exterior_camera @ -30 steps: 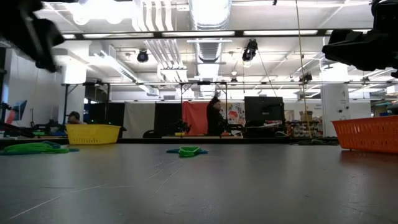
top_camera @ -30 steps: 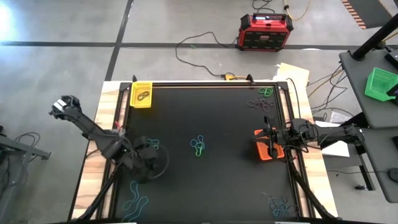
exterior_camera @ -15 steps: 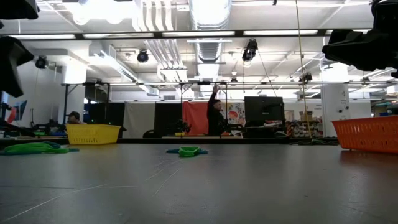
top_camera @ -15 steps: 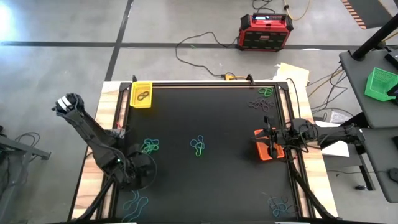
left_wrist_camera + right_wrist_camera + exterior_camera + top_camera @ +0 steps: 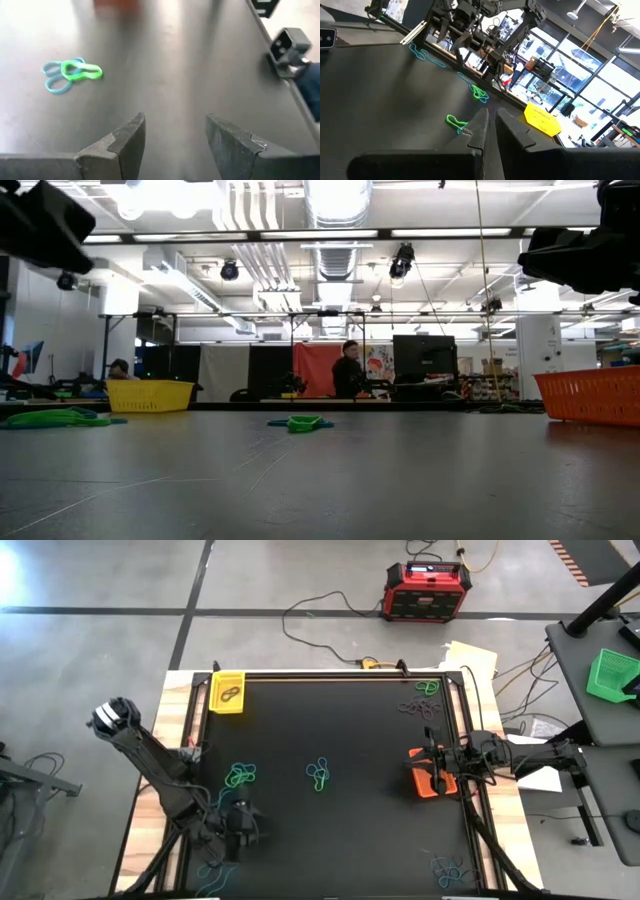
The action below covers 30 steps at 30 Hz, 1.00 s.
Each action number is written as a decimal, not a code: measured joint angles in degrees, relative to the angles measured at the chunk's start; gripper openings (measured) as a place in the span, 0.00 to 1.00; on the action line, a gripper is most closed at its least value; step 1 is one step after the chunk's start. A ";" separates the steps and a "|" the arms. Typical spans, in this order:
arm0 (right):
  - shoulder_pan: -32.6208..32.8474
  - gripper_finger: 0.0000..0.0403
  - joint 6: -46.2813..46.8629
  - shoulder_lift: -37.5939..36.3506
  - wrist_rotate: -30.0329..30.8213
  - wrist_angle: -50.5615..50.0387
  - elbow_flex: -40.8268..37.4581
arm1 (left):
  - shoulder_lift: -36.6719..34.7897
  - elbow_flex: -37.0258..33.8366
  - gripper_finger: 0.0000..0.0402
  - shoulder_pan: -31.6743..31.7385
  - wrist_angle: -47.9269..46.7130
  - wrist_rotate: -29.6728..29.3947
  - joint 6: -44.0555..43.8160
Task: Sort rubber bands into baskets
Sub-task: Put the purple rubber band into the yellow bin
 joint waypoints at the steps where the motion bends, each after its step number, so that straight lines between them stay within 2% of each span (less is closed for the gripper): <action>1: 0.00 0.07 0.00 0.00 0.00 0.00 0.02 | 0.50 0.19 0.47 0.15 0.73 -1.23 0.49; 6: 0.02 0.07 0.00 -0.01 0.00 0.00 0.01 | 2.90 0.44 0.47 2.64 6.67 -2.64 3.64; 13: 0.02 0.07 0.00 0.00 0.00 0.00 0.01 | 6.82 0.44 0.43 8.54 14.73 3.86 8.09; 20: 0.02 0.07 0.00 0.00 0.01 0.00 0.02 | 11.60 0.44 0.37 18.86 26.34 4.23 15.06; 23: 0.02 0.07 0.00 0.00 0.00 0.00 0.00 | 13.20 0.44 0.36 23.90 30.25 7.71 15.96; 25: 0.02 0.07 -2.53 0.00 0.02 0.07 0.00 | 13.72 0.44 0.35 26.18 32.35 8.80 15.69; 28: 0.02 0.07 -11.44 0.00 0.00 0.09 0.00 | 14.26 0.74 0.33 27.54 33.21 9.39 15.54; 30: 0.02 0.07 -11.79 0.00 0.00 0.09 0.00 | 14.63 1.18 0.33 27.84 33.25 9.43 16.31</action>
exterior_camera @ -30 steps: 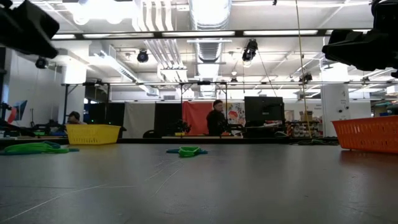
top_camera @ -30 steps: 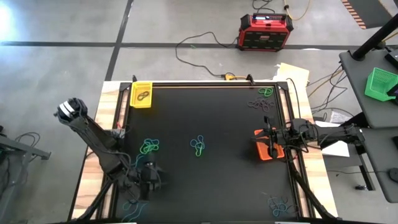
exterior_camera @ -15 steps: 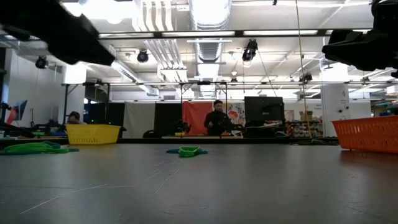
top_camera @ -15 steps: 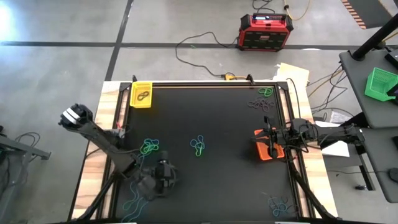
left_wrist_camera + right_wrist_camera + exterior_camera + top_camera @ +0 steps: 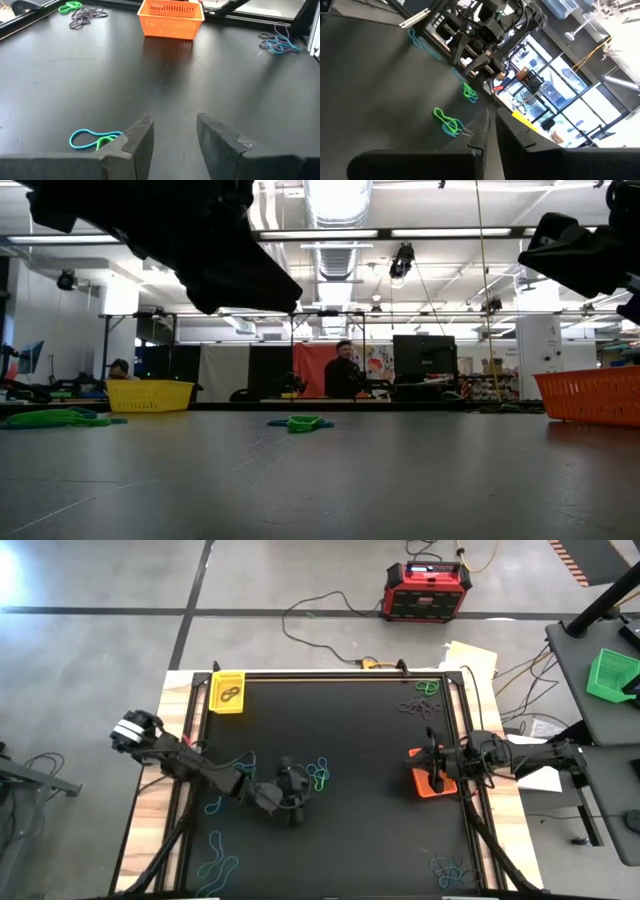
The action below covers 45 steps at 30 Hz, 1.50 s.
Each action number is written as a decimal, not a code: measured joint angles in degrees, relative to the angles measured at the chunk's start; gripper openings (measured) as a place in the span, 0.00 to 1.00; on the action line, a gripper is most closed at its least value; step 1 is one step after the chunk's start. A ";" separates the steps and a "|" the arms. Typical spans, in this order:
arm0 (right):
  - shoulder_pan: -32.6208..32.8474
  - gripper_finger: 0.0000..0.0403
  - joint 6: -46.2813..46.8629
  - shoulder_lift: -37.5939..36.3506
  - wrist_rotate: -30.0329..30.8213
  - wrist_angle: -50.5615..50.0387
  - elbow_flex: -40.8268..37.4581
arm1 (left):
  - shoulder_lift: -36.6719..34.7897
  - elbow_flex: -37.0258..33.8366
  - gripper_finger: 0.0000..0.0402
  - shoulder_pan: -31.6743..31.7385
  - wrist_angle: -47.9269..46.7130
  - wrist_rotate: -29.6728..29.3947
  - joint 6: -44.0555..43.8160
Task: Sort rubber bands into baskets
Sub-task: Put the purple rubber band into the yellow bin
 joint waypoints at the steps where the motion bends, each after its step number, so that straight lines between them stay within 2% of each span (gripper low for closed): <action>1: 0.00 0.07 1.13 0.00 0.00 0.00 0.01 | 0.02 0.09 0.32 0.04 0.05 0.00 0.43; 4: 0.00 0.07 11.69 0.00 -0.07 0.02 0.02 | 0.15 0.20 0.32 0.04 -0.21 0.00 1.32; 7: 0.00 0.07 29.81 0.00 -0.22 0.62 0.00 | 0.07 -0.18 0.32 -0.02 -1.43 0.03 1.04; 11: 0.00 0.07 51.38 -0.06 0.36 6.67 0.00 | 0.03 -1.02 0.32 -0.31 -3.02 0.09 2.02; 13: 0.00 0.07 56.80 0.34 4.51 11.46 0.13 | 0.05 -1.63 0.32 -0.31 -3.16 0.07 2.97; 15: 0.00 0.07 60.07 1.11 10.57 9.62 1.93 | 0.05 -2.09 0.32 -0.31 -3.11 0.07 3.69; 21: -0.04 0.07 63.33 10.00 31.76 -10.69 13.25 | 0.05 -2.36 0.32 -0.16 -2.89 -2.92 4.42; 29: -2.36 0.08 56.81 31.49 40.06 -18.47 26.13 | 0.05 -2.36 0.32 -0.13 -2.90 -4.54 5.84; 34: -11.20 0.17 56.20 45.76 38.37 -32.62 35.93 | 0.05 -2.36 0.32 -0.13 -2.88 -4.64 5.70; 39: -21.91 0.28 54.02 57.79 30.82 -38.85 43.60 | 0.07 -2.36 0.32 -0.13 -2.85 -4.63 5.68; 42: -27.66 0.30 50.88 64.50 23.74 -41.39 47.07 | 0.07 -2.36 0.32 -0.13 -2.64 -4.59 5.30; 45: -32.87 0.29 48.22 70.11 19.92 -42.50 51.51 | 0.07 -2.36 0.32 -0.15 -2.76 -4.17 3.56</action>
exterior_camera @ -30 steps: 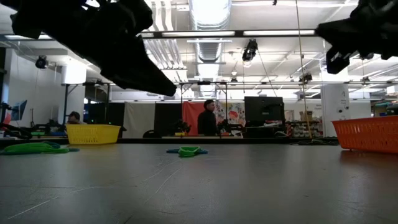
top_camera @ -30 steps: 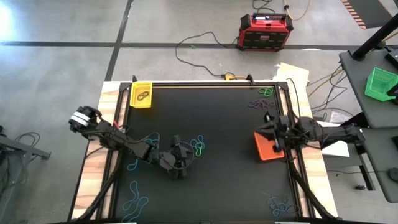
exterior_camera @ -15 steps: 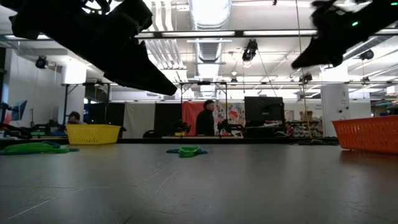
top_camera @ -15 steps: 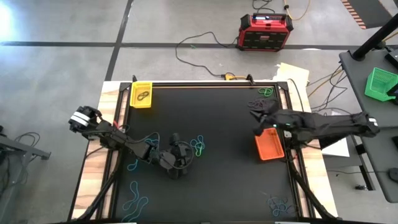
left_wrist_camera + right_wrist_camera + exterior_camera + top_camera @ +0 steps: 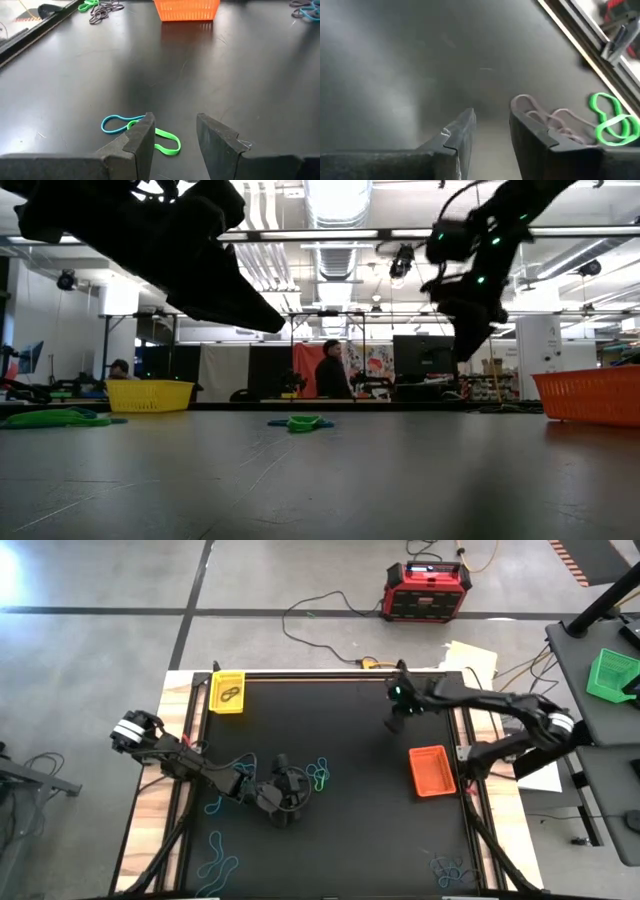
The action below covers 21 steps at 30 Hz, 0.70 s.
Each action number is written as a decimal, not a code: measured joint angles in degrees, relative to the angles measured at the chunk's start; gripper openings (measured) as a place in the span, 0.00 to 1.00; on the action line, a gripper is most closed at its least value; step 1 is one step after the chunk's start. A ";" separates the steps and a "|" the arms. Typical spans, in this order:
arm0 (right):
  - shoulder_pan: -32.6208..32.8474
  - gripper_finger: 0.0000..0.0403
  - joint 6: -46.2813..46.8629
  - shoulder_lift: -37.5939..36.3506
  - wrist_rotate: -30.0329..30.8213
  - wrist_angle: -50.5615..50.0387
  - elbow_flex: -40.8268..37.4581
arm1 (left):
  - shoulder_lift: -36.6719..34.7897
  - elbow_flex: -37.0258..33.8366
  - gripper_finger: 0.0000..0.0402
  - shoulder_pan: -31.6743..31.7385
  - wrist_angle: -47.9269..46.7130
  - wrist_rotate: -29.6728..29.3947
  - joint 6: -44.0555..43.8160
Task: Sort rubber bands into baskets
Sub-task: Put the purple rubber band into the yellow bin
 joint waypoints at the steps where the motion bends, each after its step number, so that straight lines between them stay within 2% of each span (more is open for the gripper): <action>1: -1.38 0.28 -0.82 1.99 -0.98 -1.10 1.38 | 0.00 0.00 0.32 -0.04 -0.21 0.85 -0.14; 4: -3.72 0.27 -2.54 7.07 -4.81 -5.07 5.49 | 0.02 0.00 0.32 -0.03 -0.31 3.65 -0.35; 11: -5.57 0.27 -6.93 15.54 -4.94 -11.24 11.70 | 0.02 0.00 0.32 -0.10 -0.55 4.28 -1.03; 21: -8.91 0.27 -11.33 24.26 -4.58 -11.78 12.87 | 0.02 0.00 0.32 -0.10 -0.60 4.26 -1.02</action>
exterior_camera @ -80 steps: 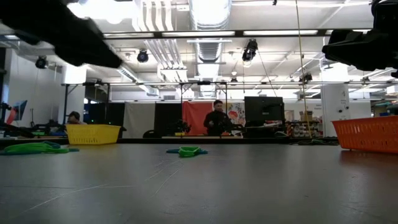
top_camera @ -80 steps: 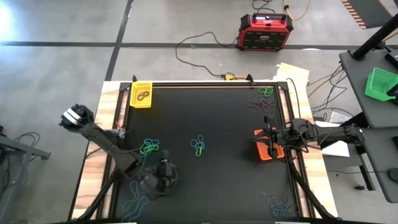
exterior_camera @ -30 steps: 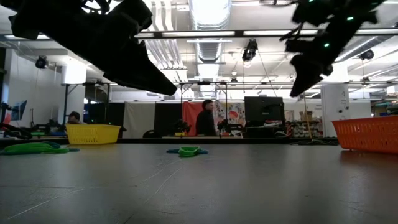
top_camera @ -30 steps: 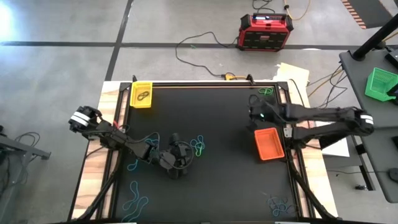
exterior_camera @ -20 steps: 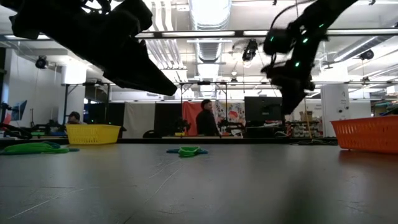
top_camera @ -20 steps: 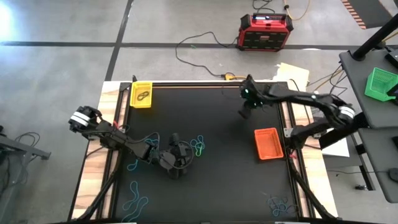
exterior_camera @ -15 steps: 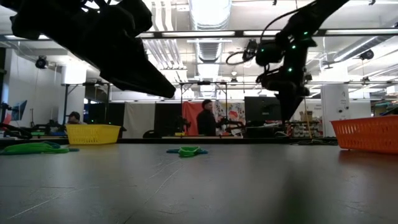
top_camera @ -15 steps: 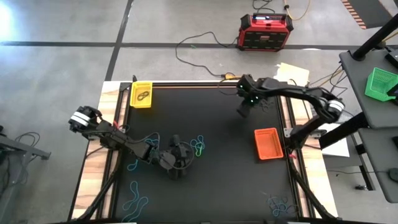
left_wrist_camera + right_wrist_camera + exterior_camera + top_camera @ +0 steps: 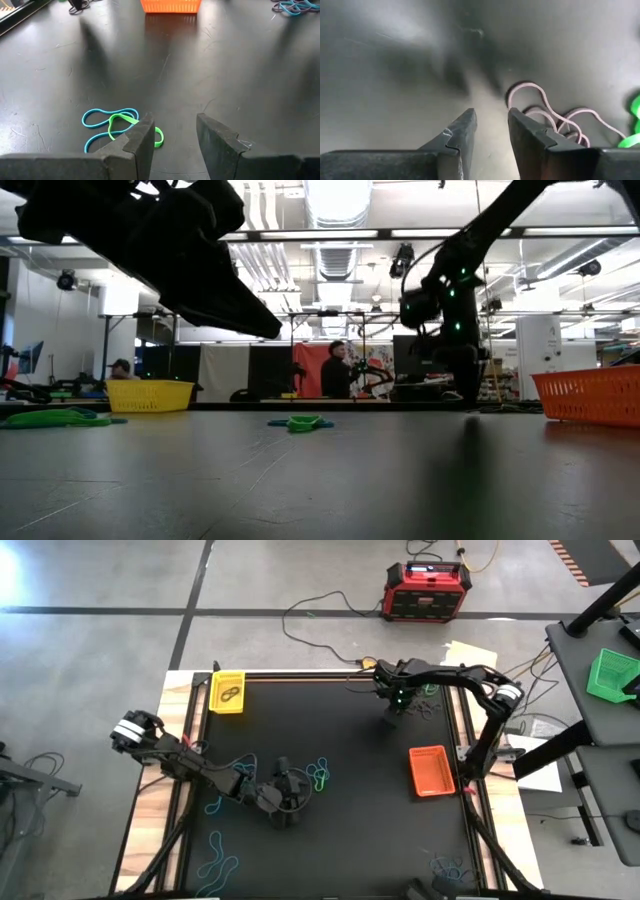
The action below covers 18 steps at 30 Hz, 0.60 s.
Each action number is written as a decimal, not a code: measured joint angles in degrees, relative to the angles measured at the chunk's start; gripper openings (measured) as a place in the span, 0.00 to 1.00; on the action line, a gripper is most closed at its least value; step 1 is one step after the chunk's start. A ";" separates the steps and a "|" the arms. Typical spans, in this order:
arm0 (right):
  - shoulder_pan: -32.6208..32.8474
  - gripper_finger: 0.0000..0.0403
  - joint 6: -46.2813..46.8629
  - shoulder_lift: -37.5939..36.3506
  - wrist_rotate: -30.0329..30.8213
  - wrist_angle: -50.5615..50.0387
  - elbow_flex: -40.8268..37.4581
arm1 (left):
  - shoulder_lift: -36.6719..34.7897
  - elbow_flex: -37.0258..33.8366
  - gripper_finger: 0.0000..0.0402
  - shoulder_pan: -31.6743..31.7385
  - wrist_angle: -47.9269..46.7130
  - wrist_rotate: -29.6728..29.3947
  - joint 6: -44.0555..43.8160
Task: Sort rubber bands into baskets
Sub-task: Put the purple rubber band into the yellow bin
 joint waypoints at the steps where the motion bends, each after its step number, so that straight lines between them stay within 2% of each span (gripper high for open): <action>1: -0.45 0.28 -0.29 0.56 0.49 0.06 -0.16 | 0.00 0.00 0.32 0.00 0.00 0.00 -0.06; 5: -1.68 0.28 -1.40 1.84 2.91 0.83 -0.20 | 0.00 0.00 0.32 0.00 0.04 -0.02 -0.10; 18: -1.98 0.23 -1.66 3.05 2.52 2.96 -0.47 | 0.00 0.00 0.32 0.00 0.09 -0.23 0.02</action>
